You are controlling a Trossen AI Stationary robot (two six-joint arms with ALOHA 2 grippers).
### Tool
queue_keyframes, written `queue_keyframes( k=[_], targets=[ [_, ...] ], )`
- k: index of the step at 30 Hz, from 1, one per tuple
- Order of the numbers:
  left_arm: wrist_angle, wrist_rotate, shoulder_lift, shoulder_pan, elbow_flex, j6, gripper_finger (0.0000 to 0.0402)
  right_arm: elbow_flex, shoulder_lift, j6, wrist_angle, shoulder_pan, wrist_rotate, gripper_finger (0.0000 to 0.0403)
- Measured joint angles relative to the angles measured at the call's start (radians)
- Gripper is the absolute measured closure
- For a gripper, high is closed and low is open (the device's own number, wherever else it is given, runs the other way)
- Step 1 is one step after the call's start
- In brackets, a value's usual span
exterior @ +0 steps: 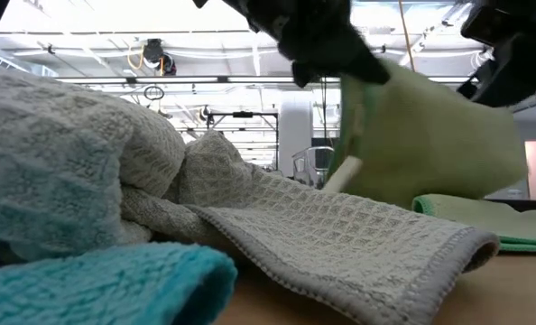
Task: Fold microfiber towels
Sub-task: Fold the bottom light green microfiber towel
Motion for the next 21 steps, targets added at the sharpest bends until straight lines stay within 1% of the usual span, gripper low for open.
queue_keyframes(
  k=[2,6,10,13,17,21],
  targets=[
    [0.045,0.006,0.026,-0.016,0.000,-0.005,0.0390,-0.025,0.000,0.031,0.026,0.014,-0.011,0.0399],
    [0.050,0.001,0.064,-0.033,-0.001,0.011,0.0396,-0.084,0.003,0.087,0.095,0.036,-0.054,0.0399],
    [0.045,0.001,0.077,-0.037,-0.001,-0.015,0.0385,-0.151,0.006,0.124,0.220,0.054,-0.100,0.0399],
    [0.040,0.002,0.082,-0.036,-0.001,-0.014,0.0385,-0.200,0.010,0.135,0.315,0.062,-0.127,0.0399],
    [0.054,0.042,0.082,-0.036,-0.001,-0.021,0.0396,-0.222,0.010,0.152,0.340,0.063,-0.129,0.0399],
    [0.078,0.044,0.102,-0.043,-0.001,-0.052,0.0389,-0.224,0.011,0.149,0.336,0.063,-0.138,0.0399]
  ],
)
